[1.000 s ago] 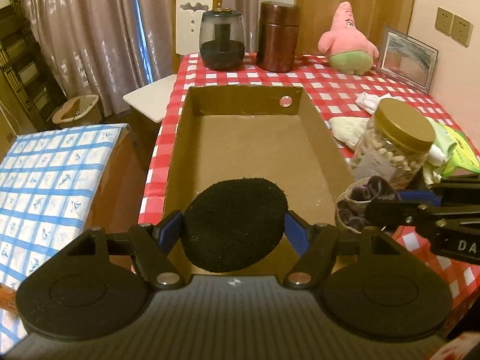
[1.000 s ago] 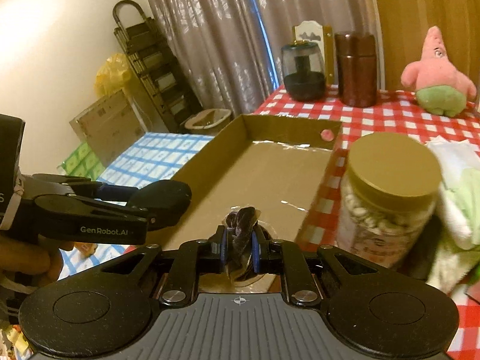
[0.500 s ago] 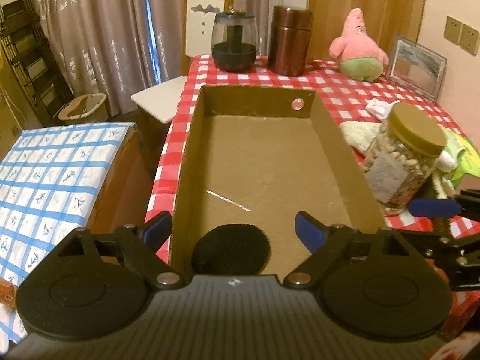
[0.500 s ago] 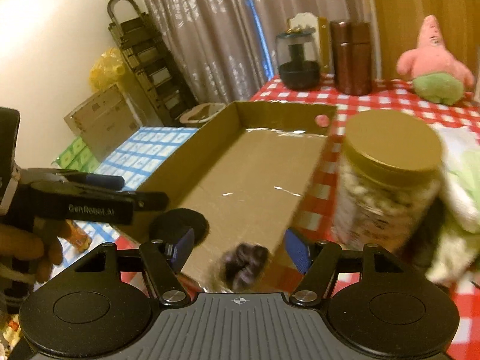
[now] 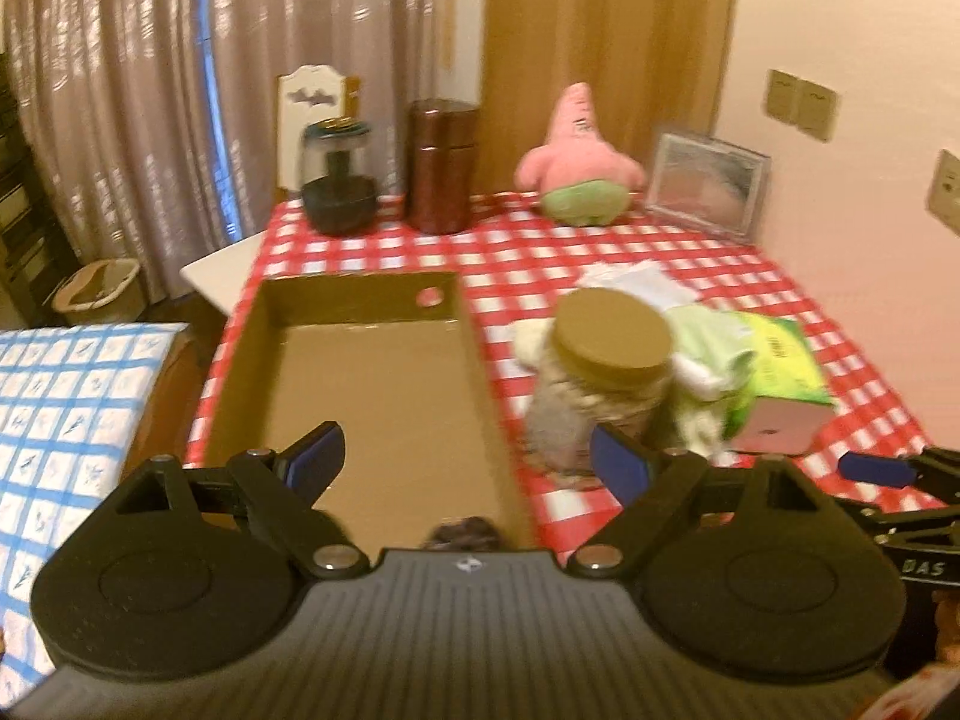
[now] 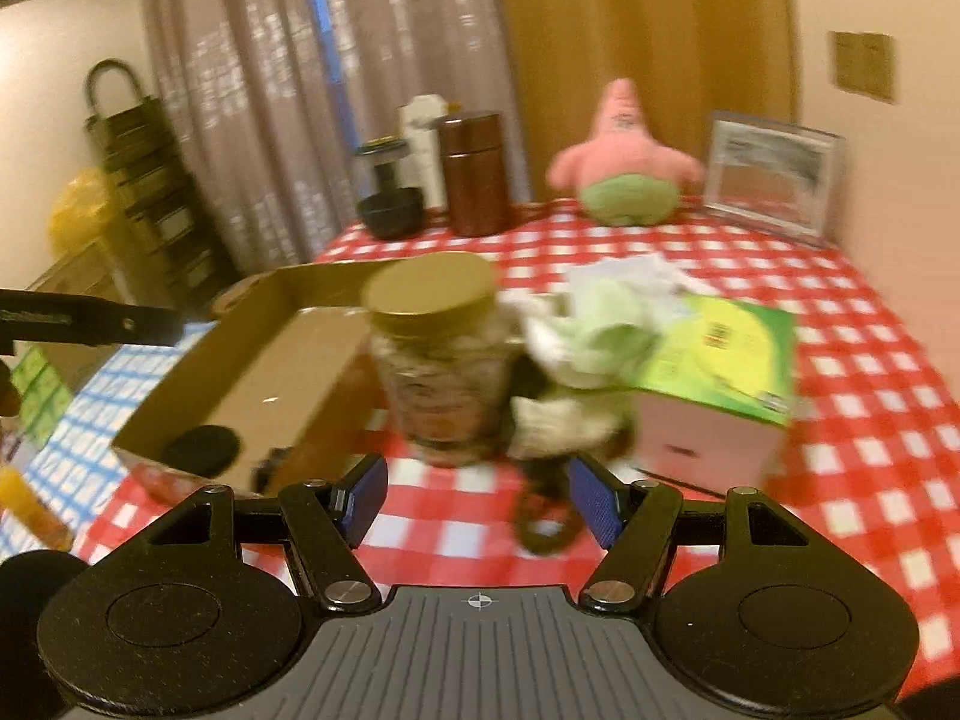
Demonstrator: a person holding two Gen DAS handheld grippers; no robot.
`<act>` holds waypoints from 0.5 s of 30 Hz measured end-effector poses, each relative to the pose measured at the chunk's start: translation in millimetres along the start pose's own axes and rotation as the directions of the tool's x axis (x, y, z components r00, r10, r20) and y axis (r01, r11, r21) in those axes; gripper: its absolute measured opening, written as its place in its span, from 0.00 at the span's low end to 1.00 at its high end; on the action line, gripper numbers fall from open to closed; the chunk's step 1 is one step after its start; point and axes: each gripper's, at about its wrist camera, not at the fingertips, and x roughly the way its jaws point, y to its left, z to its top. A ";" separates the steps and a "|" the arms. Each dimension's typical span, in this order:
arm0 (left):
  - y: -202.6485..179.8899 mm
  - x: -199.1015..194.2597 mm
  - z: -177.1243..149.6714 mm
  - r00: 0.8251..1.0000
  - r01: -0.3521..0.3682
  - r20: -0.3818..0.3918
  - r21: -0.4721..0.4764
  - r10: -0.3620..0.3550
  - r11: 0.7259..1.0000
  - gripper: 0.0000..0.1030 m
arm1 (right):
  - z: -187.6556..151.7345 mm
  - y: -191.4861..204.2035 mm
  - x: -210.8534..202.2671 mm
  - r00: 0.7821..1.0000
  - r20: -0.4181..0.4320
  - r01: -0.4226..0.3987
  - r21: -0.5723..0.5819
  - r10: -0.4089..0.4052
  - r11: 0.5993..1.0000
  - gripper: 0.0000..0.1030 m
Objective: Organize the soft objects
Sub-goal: 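Grasp the black hair tie off its stand with the right gripper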
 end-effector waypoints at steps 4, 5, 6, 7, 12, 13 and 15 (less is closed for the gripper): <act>-33.0 2.4 -2.7 0.999 0.039 -0.007 0.011 -0.039 0.999 0.85 | -7.0 -19.2 -18.1 1.000 0.002 0.029 0.033 -0.029 0.999 0.65; -41.1 3.8 -4.8 0.999 0.047 -0.010 0.013 -0.047 0.999 0.85 | -8.6 -22.8 -20.9 0.999 0.003 0.034 0.039 -0.035 0.999 0.65; -47.8 5.1 -7.2 0.999 0.051 -0.013 0.015 -0.051 0.999 0.85 | -9.7 -25.3 -22.6 0.999 0.001 0.041 0.042 -0.041 0.998 0.65; -54.7 7.4 -9.4 0.998 0.055 -0.018 0.017 -0.055 0.998 0.85 | -12.2 -26.6 -24.5 0.999 -0.003 0.044 0.041 -0.044 0.998 0.65; -79.8 23.2 -21.6 0.997 0.070 -0.042 0.007 -0.070 0.998 0.85 | -15.4 -35.1 -23.7 0.999 0.000 0.054 0.036 -0.054 0.998 0.65; -81.8 26.2 -23.7 0.997 0.071 -0.043 0.004 -0.071 0.997 0.85 | -15.5 -36.8 -20.8 0.999 -0.004 0.054 0.037 -0.054 0.998 0.65; -86.0 32.9 -27.2 0.997 0.069 -0.044 0.001 -0.069 0.998 0.85 | -17.5 -38.9 -14.8 0.998 -0.014 0.056 0.032 -0.055 0.998 0.65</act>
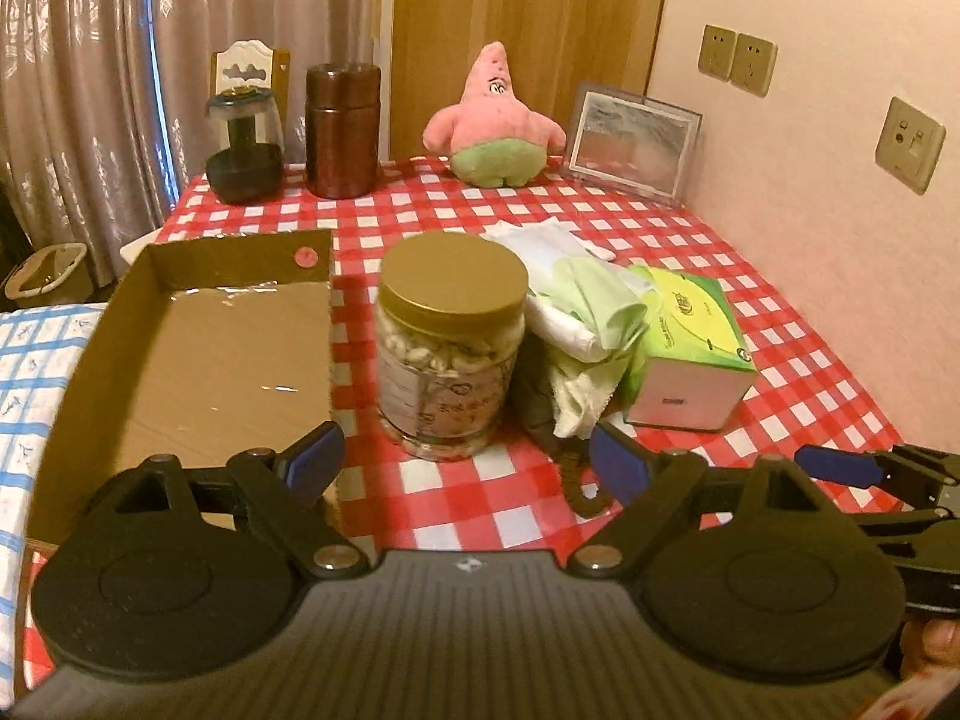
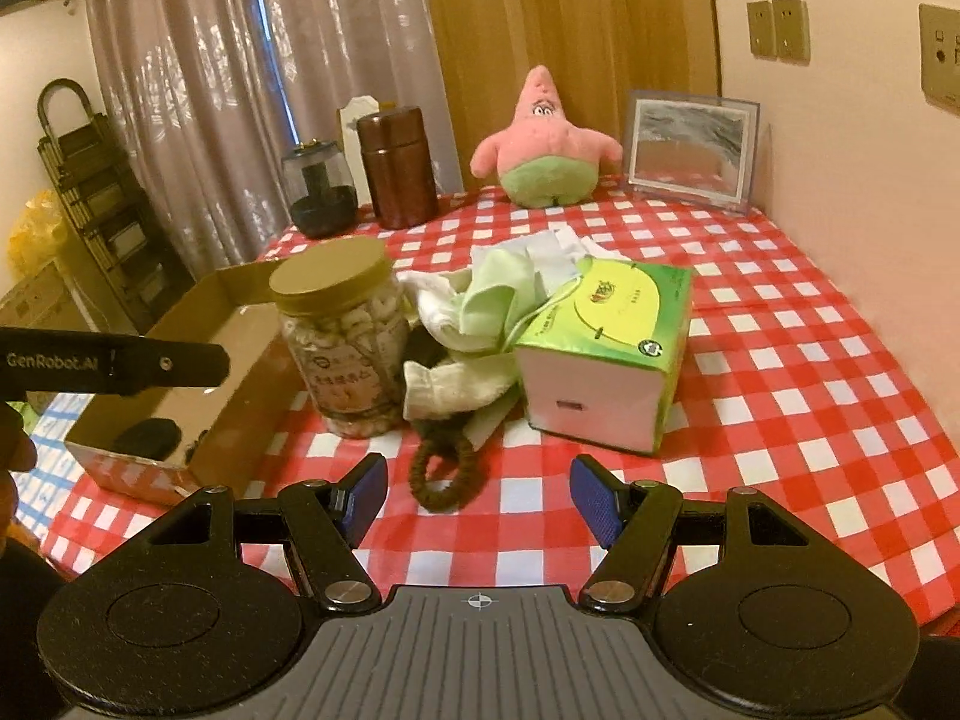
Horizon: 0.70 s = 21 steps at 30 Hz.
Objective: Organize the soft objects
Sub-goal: 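Grasp the black hair tie off its stand with the right gripper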
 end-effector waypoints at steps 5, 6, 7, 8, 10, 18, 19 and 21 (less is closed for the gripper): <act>-1.7 20.1 -8.0 1.000 -0.019 -0.020 -0.005 0.019 1.000 0.85 | -6.6 0.4 22.5 0.999 -0.034 -0.009 -0.024 0.008 1.000 0.65; -1.6 23.7 -9.3 0.999 -0.029 -0.023 0.002 0.029 1.000 0.85 | -7.7 1.2 27.5 0.999 -0.042 -0.010 -0.030 0.009 1.000 0.65; -0.6 27.4 -10.3 0.999 -0.038 -0.026 0.008 0.038 0.999 0.85 | -8.8 2.1 32.9 0.999 -0.048 -0.014 -0.036 0.012 0.999 0.65; 0.6 31.7 -11.4 0.999 -0.046 -0.029 0.013 0.046 0.999 0.85 | -9.6 3.3 38.6 0.998 -0.055 -0.019 -0.044 0.016 0.999 0.65; 4.5 39.7 -12.9 0.998 -0.052 -0.035 0.013 0.053 0.999 0.85 | -10.5 5.5 50.6 0.997 -0.068 -0.027 -0.058 0.023 0.998 0.65; 15.8 64.2 -15.9 0.997 -0.036 -0.066 -0.022 0.034 0.999 0.85 | -9.7 17.7 91.2 0.994 -0.108 -0.047 -0.103 0.036 0.994 0.65; 16.7 65.8 -15.5 0.998 -0.025 -0.065 -0.028 0.023 0.999 0.85 | -9.7 19.1 96.3 0.993 -0.113 -0.049 -0.108 0.036 0.993 0.65; 17.2 68.5 -14.4 0.998 -0.022 -0.064 -0.028 0.020 0.999 0.85 | -9.4 22.2 105.1 0.992 -0.118 -0.047 -0.121 0.033 0.992 0.65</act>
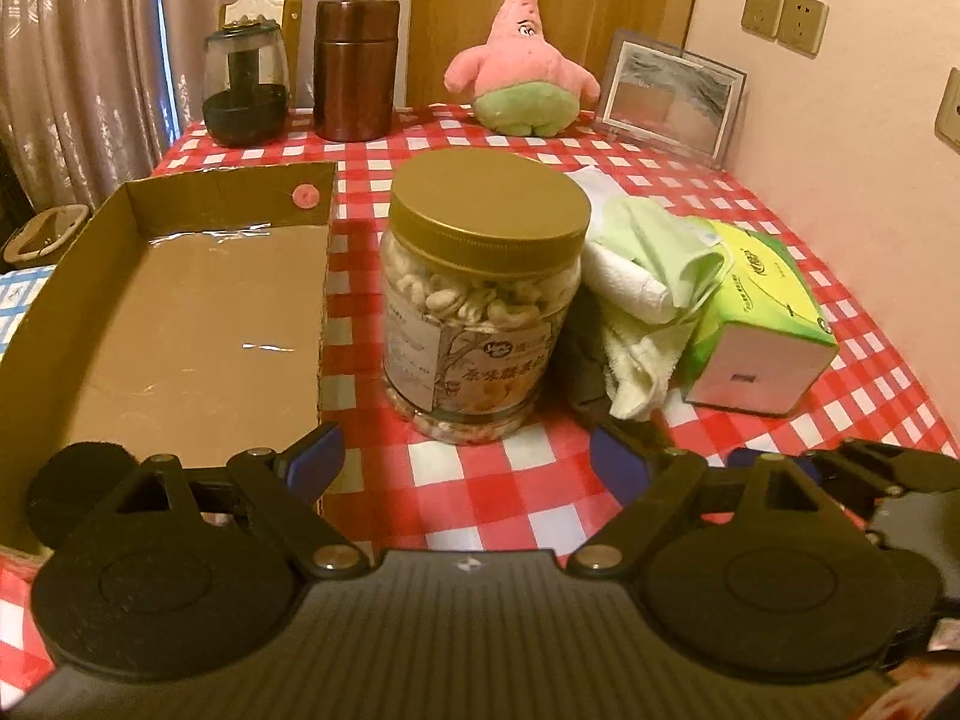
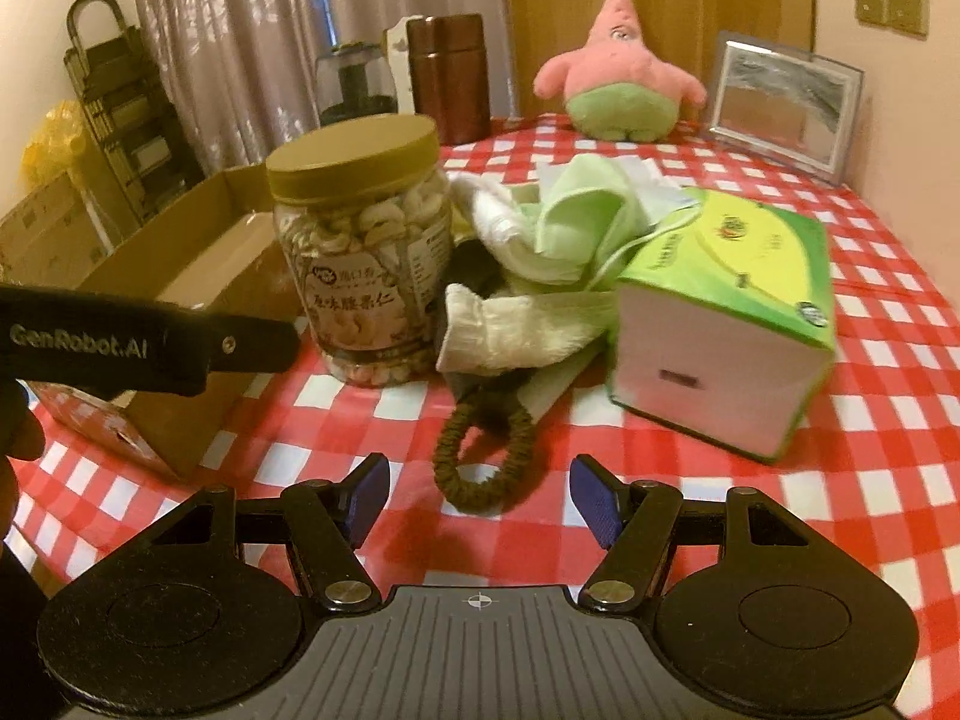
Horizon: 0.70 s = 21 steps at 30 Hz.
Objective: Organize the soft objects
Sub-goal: 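Grasp the black hair tie off its stand with the right gripper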
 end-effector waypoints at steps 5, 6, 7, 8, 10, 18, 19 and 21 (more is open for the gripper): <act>2.9 7.0 0.2 1.000 0.000 -0.003 -0.007 0.000 1.000 0.85 | 4.1 1.6 20.0 1.000 -0.015 0.017 -0.004 -0.017 1.000 0.65; 3.8 8.1 -0.3 1.000 0.000 -0.006 -0.008 -0.001 1.000 0.85 | 4.8 0.9 23.4 1.000 -0.020 0.016 0.001 -0.016 1.000 0.65; 4.6 8.8 -1.0 1.000 0.001 -0.008 -0.009 -0.001 1.000 0.85 | 5.1 0.9 26.1 1.000 -0.025 0.016 0.003 -0.016 1.000 0.65; 4.9 10.1 -1.6 1.000 0.003 -0.011 -0.011 -0.003 1.000 0.85 | 5.1 0.7 28.6 0.999 -0.029 0.017 0.003 -0.017 1.000 0.65; 4.9 12.2 -1.9 1.000 0.009 -0.016 -0.013 -0.009 1.000 0.85 | 4.6 0.4 32.2 0.999 -0.034 0.019 0.009 -0.018 1.000 0.65; -1.8 14.8 -1.7 1.000 0.021 -0.018 0.002 -0.021 1.000 0.85 | 3.9 -4.7 22.5 0.999 -0.037 0.040 0.015 -0.040 0.999 0.20; -4.3 14.5 -1.5 1.000 0.025 -0.017 0.007 -0.025 1.000 0.84 | 3.5 -6.5 18.1 0.998 -0.031 0.047 0.016 -0.046 0.999 0.19; -10.0 14.1 -1.2 0.999 0.036 -0.013 0.018 -0.036 0.999 0.84 | 2.9 -12.3 9.1 0.998 -0.022 0.067 0.024 -0.066 0.997 0.18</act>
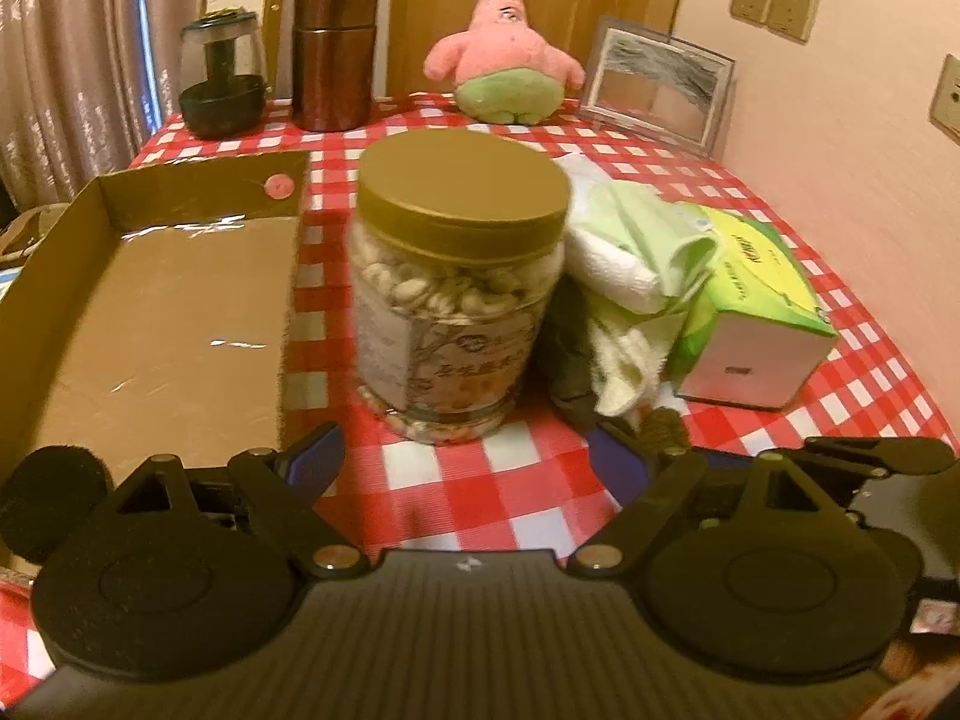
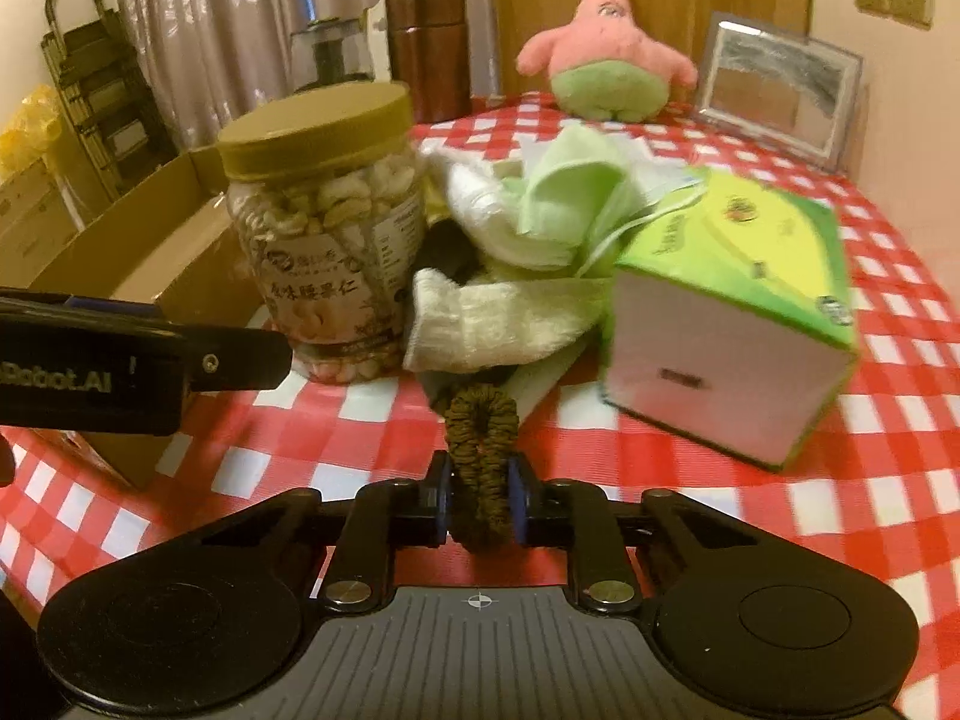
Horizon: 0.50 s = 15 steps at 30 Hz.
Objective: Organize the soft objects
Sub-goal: 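Grasp the black hair tie off its stand with the right gripper, then grasp the light green cloth with the left gripper while the right holds the hair tie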
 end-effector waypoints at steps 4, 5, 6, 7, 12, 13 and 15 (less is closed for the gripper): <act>-16.4 -0.6 1.2 1.000 0.029 0.011 0.032 -0.029 0.999 0.82 | -4.3 -18.3 -20.2 0.999 0.018 0.040 0.034 -0.041 0.999 0.18; -21.8 -0.4 1.3 0.999 0.038 0.015 0.044 -0.038 0.998 0.81 | -5.7 -24.1 -25.5 0.998 0.022 0.052 0.045 -0.053 0.998 0.18; -27.6 0.3 1.4 0.999 0.046 0.017 0.056 -0.047 0.997 0.80 | -6.4 -28.6 -29.7 0.998 0.025 0.062 0.054 -0.063 0.997 0.18; -32.3 1.4 1.6 0.998 0.053 0.019 0.068 -0.055 0.996 0.79 | -5.8 -33.0 -33.8 0.997 0.027 0.070 0.065 -0.071 0.995 0.18; -62.0 1.8 6.9 0.994 0.088 0.048 0.120 -0.094 0.989 0.75 | -4.8 -53.1 -49.8 0.992 0.056 0.102 0.125 -0.110 0.987 0.18; -65.1 2.0 9.3 0.993 0.094 0.053 0.120 -0.101 0.988 0.72 | -3.4 -55.7 -52.9 0.991 0.063 0.106 0.135 -0.115 0.985 0.18; -72.4 3.2 16.3 0.992 0.101 0.069 0.120 -0.110 0.988 0.71 | -2.6 -61.2 -59.4 0.989 0.078 0.109 0.158 -0.122 0.981 0.18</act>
